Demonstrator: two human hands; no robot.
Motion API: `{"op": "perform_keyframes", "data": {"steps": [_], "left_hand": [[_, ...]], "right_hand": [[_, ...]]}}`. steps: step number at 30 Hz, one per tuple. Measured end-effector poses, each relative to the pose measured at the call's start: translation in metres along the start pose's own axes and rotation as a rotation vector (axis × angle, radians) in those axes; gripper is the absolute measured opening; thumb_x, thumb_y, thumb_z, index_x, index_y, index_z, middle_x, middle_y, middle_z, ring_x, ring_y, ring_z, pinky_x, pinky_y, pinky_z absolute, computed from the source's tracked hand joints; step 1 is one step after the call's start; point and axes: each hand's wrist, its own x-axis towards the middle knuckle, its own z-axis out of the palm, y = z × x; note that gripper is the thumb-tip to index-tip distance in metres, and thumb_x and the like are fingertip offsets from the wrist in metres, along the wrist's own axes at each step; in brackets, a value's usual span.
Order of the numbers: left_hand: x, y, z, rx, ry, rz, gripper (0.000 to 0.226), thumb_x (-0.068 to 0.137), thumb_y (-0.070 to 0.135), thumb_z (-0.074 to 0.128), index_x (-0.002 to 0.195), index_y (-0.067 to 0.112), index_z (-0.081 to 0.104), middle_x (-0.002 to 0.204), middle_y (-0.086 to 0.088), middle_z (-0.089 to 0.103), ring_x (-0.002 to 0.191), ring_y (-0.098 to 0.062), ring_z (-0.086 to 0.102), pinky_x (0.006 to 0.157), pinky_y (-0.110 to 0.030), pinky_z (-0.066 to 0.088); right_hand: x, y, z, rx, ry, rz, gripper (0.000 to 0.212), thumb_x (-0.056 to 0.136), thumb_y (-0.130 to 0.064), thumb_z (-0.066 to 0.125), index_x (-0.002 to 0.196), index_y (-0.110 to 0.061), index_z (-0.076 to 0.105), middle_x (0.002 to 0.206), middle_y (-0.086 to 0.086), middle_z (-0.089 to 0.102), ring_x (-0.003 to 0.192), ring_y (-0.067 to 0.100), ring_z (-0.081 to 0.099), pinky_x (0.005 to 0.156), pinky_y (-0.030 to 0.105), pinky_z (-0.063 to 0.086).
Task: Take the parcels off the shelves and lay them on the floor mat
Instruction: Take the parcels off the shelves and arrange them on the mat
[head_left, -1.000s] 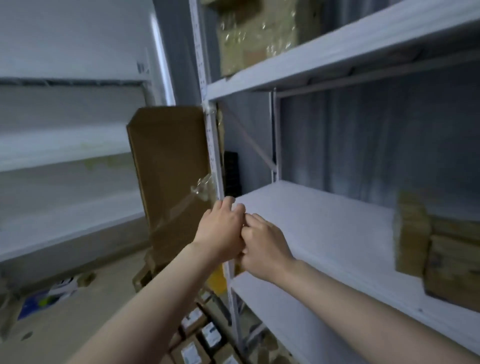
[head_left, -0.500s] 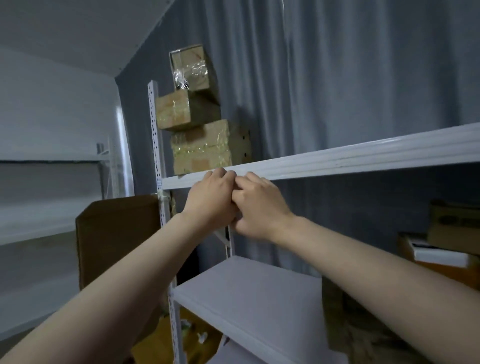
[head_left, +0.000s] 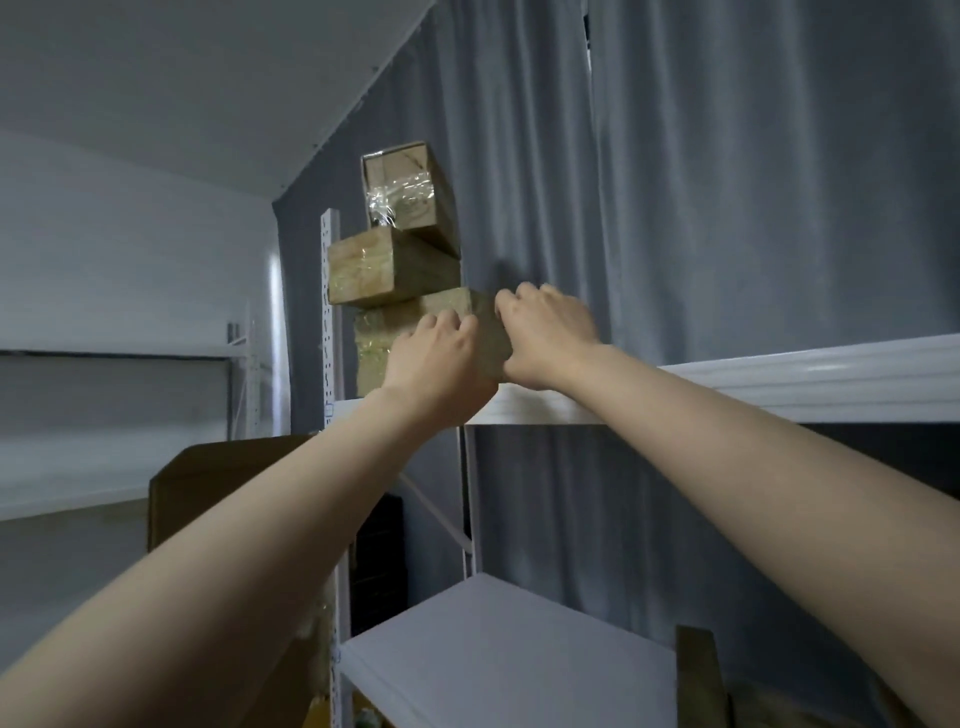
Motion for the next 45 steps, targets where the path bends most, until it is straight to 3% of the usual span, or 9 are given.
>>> {"op": "perform_keyframes", "data": {"steps": [8, 11, 16, 18, 24, 29, 36, 40, 45], "left_hand": [[0.034, -0.056, 0.026, 0.199, -0.003, -0.124, 0.057, 0.087, 0.050, 0.060, 0.126, 0.011, 0.046, 0.128, -0.010, 0.052, 0.117, -0.031, 0.049, 0.092, -0.042, 0.044], [0.057, -0.072, 0.033, 0.185, 0.035, -0.218, 0.061, 0.087, 0.054, 0.059, 0.127, 0.009, 0.047, 0.128, -0.013, 0.052, 0.118, -0.033, 0.049, 0.091, -0.043, 0.044], [0.095, -0.096, 0.053, 0.122, 0.097, -0.322, 0.059, 0.088, 0.057, 0.054, 0.122, 0.009, 0.048, 0.127, -0.013, 0.053, 0.116, -0.033, 0.049, 0.078, -0.038, 0.037], [0.111, -0.105, 0.062, 0.088, 0.107, -0.359, 0.069, 0.085, 0.063, 0.056, 0.125, 0.008, 0.046, 0.130, -0.013, 0.051, 0.119, -0.034, 0.048, 0.082, -0.040, 0.041], [0.161, -0.114, 0.083, -0.028, 0.186, -0.461, 0.086, 0.081, 0.066, 0.060, 0.137, 0.005, 0.038, 0.140, -0.018, 0.044, 0.129, -0.037, 0.040, 0.101, -0.046, 0.039], [0.203, -0.113, 0.091, -0.104, 0.274, -0.457, 0.087, 0.080, 0.063, 0.062, 0.138, 0.004, 0.037, 0.144, -0.018, 0.040, 0.134, -0.035, 0.035, 0.107, -0.043, 0.033], [0.254, -0.105, 0.102, 0.074, 0.246, -0.359, 0.040, 0.096, 0.029, 0.051, 0.130, 0.007, 0.049, 0.139, -0.016, 0.047, 0.134, -0.036, 0.037, 0.105, -0.047, 0.033], [0.274, -0.099, 0.107, 0.338, 0.247, -0.276, 0.036, 0.098, 0.013, 0.041, 0.133, 0.007, 0.052, 0.136, -0.014, 0.051, 0.132, -0.034, 0.040, 0.111, -0.055, 0.025], [0.289, -0.097, 0.113, 0.353, 0.257, -0.188, 0.036, 0.097, 0.002, 0.032, 0.128, -0.003, 0.049, 0.134, -0.021, 0.051, 0.128, -0.036, 0.045, 0.107, -0.045, 0.031]], "right_hand": [[0.068, -0.035, 0.061, -0.020, -0.045, -0.075, 0.068, 0.083, -0.036, 0.072, 0.138, -0.012, 0.040, 0.138, 0.017, 0.045, 0.124, 0.037, 0.048, 0.076, 0.040, 0.041], [0.093, -0.044, 0.076, 0.017, -0.050, -0.077, 0.069, 0.082, -0.037, 0.072, 0.137, -0.011, 0.040, 0.137, 0.017, 0.046, 0.130, 0.040, 0.044, 0.085, 0.043, 0.047], [0.134, -0.048, 0.100, 0.081, -0.122, 0.018, 0.074, 0.080, -0.038, 0.074, 0.137, -0.008, 0.038, 0.139, 0.018, 0.044, 0.127, 0.037, 0.046, 0.078, 0.037, 0.042], [0.144, -0.047, 0.111, 0.103, -0.160, 0.084, 0.082, 0.082, -0.040, 0.074, 0.144, -0.007, 0.032, 0.143, 0.020, 0.038, 0.126, 0.037, 0.048, 0.075, 0.038, 0.042], [0.179, -0.020, 0.122, 0.270, 0.205, 0.260, 0.073, 0.084, -0.047, 0.070, 0.139, -0.011, 0.037, 0.140, 0.016, 0.041, 0.122, 0.036, 0.049, 0.084, 0.042, 0.049], [0.210, -0.009, 0.117, 0.317, 0.204, 0.229, 0.057, 0.090, -0.042, 0.063, 0.137, -0.016, 0.045, 0.137, 0.011, 0.049, 0.124, 0.034, 0.049, 0.091, 0.043, 0.047], [0.220, -0.008, 0.127, 0.397, 0.161, 0.218, 0.028, 0.097, -0.027, 0.050, 0.112, -0.010, 0.066, 0.116, 0.013, 0.065, 0.108, 0.035, 0.060, 0.076, 0.038, 0.039], [0.219, -0.013, 0.134, 0.361, 0.226, 0.169, 0.025, 0.095, -0.023, 0.051, 0.105, -0.008, 0.068, 0.111, 0.014, 0.068, 0.104, 0.037, 0.062, 0.072, 0.035, 0.034], [0.224, -0.012, 0.136, 0.408, 0.282, 0.302, 0.024, 0.098, -0.016, 0.047, 0.108, -0.009, 0.067, 0.114, 0.013, 0.068, 0.107, 0.034, 0.063, 0.070, 0.034, 0.037]]}}
